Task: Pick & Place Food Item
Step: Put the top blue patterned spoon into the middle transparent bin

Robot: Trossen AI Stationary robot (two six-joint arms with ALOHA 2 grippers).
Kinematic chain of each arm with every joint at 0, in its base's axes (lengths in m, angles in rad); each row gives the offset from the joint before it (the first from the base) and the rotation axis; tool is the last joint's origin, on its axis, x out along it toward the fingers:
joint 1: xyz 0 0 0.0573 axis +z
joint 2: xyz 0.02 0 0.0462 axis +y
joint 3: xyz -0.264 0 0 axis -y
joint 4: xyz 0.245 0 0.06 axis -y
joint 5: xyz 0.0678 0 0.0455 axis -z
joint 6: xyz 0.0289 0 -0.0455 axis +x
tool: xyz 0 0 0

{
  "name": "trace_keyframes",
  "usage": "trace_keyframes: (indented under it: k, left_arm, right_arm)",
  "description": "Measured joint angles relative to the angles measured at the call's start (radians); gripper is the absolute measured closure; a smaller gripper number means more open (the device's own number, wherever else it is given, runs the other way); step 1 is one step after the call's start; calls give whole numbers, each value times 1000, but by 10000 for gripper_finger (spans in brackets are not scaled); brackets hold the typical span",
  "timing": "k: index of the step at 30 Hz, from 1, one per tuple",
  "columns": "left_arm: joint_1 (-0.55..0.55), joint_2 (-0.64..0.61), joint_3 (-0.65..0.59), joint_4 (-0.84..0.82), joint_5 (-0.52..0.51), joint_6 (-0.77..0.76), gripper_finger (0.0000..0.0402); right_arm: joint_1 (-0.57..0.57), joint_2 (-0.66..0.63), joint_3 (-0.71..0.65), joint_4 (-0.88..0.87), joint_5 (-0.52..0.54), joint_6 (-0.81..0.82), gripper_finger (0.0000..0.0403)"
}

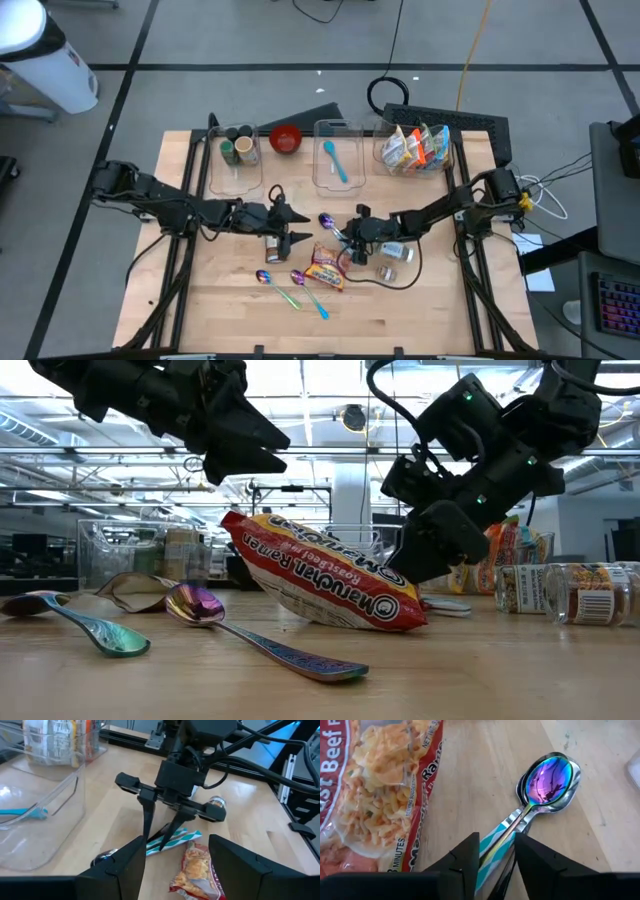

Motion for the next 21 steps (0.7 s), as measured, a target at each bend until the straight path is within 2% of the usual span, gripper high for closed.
trace_keyframes:
  k: [13,17,21]
  left_arm:
    - [-15,0,0,1,-12,-16,176]
    - [-15,0,0,1,-12,-24,176]
    - [-15,0,0,1,-12,-26,176]
  right_arm:
    - [-30,-2,1,-70,31,-9,385]
    - [-42,-12,0,-81,27,-56,393]
    - [-54,-12,0,-94,21,-88,377]
